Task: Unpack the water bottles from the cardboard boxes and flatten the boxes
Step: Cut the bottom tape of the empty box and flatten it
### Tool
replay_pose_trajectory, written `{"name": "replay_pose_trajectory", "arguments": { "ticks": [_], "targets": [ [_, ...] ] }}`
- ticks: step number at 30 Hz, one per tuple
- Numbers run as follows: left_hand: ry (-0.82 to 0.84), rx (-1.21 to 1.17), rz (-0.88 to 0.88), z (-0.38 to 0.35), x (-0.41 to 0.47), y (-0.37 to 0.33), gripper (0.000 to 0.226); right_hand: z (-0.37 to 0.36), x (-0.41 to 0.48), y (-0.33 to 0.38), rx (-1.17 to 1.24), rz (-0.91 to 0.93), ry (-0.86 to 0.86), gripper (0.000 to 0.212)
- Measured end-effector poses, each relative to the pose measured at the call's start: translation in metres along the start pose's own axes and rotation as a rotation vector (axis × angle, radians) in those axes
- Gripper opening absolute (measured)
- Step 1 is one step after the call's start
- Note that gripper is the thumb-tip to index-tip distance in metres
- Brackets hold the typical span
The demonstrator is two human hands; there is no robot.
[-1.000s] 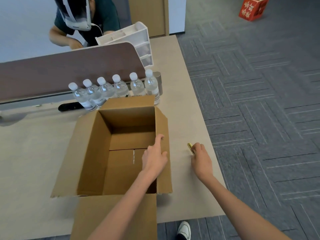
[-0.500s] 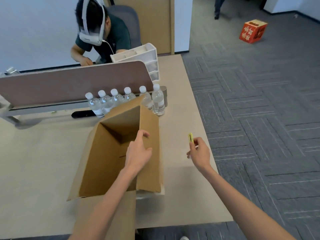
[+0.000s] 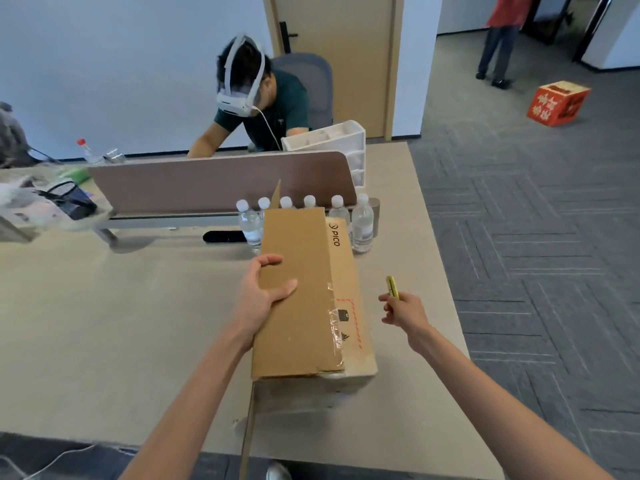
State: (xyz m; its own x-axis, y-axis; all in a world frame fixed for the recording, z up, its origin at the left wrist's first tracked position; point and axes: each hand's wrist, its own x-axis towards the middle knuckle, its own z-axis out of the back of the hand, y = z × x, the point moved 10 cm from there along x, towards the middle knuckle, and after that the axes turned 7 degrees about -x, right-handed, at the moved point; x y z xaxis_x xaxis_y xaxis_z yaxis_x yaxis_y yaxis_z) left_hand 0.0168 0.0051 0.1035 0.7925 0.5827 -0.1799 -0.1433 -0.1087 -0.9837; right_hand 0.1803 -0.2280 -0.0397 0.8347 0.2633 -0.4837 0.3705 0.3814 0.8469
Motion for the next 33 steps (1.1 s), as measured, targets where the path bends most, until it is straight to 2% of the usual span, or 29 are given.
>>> {"name": "replay_pose_trajectory", "arguments": {
  "ticks": [4, 15, 20, 23, 26, 28, 31, 33],
  "targets": [
    [0.036, -0.109, 0.02, 0.019, -0.011, -0.004, 0.055, -0.021, -0.01, -0.008, 0.21, -0.11, 0.124, 0.015],
    [0.027, -0.286, 0.085, 0.044, -0.029, 0.03, 0.05, -0.031, -0.011, -0.037, 0.045, -0.166, 0.243, 0.02],
    [0.062, -0.329, 0.089, 0.041, -0.028, 0.04, 0.056, -0.011, -0.011, -0.026, 0.114, -0.149, 0.123, 0.023],
    [0.082, -0.323, 0.096, 0.041, -0.024, 0.05, 0.058, 0.003, -0.007, -0.012, 0.038, -0.116, 0.034, 0.023],
    [0.07, -0.32, 0.152, 0.049, -0.018, 0.066, 0.07, 0.013, 0.001, 0.003, -0.045, -0.066, -0.031, 0.025],
    [0.057, -0.294, 0.205, 0.054, -0.018, 0.079, 0.066, 0.02, 0.004, 0.008, -0.128, -0.038, -0.103, 0.021],
    [0.07, -0.133, 0.3, 0.053, -0.019, 0.104, 0.045, 0.029, 0.001, 0.017, -0.362, 0.024, -0.24, 0.021],
    [0.06, -0.036, 0.371, 0.053, -0.022, 0.122, 0.043, 0.026, -0.004, 0.022, -0.485, 0.059, -0.281, 0.022]
  ]
}}
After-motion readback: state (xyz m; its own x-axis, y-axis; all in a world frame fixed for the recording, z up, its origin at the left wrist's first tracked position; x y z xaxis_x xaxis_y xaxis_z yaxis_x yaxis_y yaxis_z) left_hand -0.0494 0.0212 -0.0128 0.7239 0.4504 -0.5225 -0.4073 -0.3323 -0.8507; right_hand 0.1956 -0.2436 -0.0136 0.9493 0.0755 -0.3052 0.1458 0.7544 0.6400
